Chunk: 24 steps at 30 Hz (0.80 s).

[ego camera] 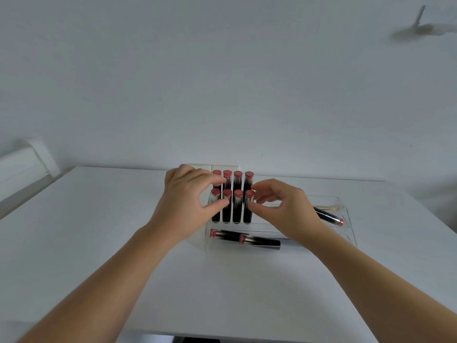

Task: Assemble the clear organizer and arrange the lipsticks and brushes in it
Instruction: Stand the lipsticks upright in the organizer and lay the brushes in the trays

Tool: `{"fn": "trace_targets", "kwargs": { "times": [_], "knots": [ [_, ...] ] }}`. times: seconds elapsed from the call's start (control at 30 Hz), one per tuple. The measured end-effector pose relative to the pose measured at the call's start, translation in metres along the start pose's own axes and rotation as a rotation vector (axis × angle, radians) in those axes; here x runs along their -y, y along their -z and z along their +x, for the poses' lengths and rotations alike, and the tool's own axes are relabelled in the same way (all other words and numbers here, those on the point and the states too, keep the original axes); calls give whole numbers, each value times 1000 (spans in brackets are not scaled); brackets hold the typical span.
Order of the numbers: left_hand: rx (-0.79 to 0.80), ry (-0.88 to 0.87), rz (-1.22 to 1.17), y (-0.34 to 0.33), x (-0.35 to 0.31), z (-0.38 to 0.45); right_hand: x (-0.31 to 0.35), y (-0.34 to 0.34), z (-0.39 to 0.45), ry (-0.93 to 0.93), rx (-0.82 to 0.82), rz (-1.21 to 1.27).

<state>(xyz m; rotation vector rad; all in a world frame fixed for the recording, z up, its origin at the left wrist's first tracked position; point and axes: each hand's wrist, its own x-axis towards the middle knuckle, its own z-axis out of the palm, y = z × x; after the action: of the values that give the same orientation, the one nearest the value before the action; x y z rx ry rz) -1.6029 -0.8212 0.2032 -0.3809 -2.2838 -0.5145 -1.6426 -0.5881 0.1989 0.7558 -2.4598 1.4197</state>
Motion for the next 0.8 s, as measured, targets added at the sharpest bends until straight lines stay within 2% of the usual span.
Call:
{"fn": "trace_targets", "kwargs": {
  "times": [0.2, 0.47, 0.63, 0.8],
  "knots": [
    [20, 15, -45, -2, -4, 2, -2, 5, -3, -23, -16, 10],
    [-136, 19, -74, 6, -1, -27, -7, 18, -13, 15, -31, -36],
    [-26, -57, -68, 4, -3, -48, -13, 34, -28, 93, -54, -178],
    [113, -133, -6, 1, -9, -50, -11, 39, -39, 84, 79, -304]
  ]
}}
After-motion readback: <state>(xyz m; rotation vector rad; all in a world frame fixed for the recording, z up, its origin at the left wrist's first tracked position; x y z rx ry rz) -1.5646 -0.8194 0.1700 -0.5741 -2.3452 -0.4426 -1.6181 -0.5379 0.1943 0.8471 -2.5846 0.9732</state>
